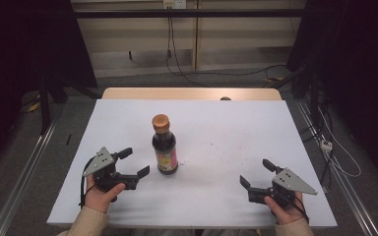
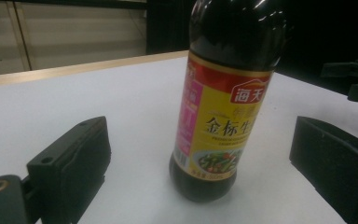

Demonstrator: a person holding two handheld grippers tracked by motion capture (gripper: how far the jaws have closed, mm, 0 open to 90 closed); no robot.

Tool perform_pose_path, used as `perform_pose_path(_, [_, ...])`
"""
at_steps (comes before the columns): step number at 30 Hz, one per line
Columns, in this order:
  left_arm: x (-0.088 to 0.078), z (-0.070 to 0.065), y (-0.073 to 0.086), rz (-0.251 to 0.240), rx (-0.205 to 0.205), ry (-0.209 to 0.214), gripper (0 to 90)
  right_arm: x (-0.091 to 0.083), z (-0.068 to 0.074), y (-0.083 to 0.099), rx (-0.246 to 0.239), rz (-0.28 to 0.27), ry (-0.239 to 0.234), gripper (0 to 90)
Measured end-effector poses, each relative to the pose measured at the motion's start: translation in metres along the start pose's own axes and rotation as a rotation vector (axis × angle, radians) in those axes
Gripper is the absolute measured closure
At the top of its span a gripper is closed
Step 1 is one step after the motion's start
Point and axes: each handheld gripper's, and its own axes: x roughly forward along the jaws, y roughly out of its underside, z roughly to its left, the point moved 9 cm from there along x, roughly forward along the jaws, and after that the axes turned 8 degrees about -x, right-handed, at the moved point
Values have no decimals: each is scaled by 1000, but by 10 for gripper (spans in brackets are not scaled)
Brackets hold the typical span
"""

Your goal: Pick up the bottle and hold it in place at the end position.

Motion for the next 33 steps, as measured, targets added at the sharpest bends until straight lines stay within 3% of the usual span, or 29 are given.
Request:
perform_pose_path(5, [2, -6, -9, -10, 28, 3, 49, 0, 0, 0, -1, -2, 0, 36])
perform_pose_path(6, [4, -10, -11, -28, 6, 5, 50, 0, 0, -1, -1, -2, 3, 37])
perform_pose_path(9, [10, -14, -17, -37, -2, 7, 52, -1, 0, -1, -3, -2, 8, 37])
perform_pose_path(17, [34, -29, -17, 5, 8, 18, 80, 0, -1, -1, -1, -1, 12, 39])
perform_pose_path(33, [63, -33, -19, 3, 20, -42, 158, -1, 0, -2, -6, -4, 2, 44])
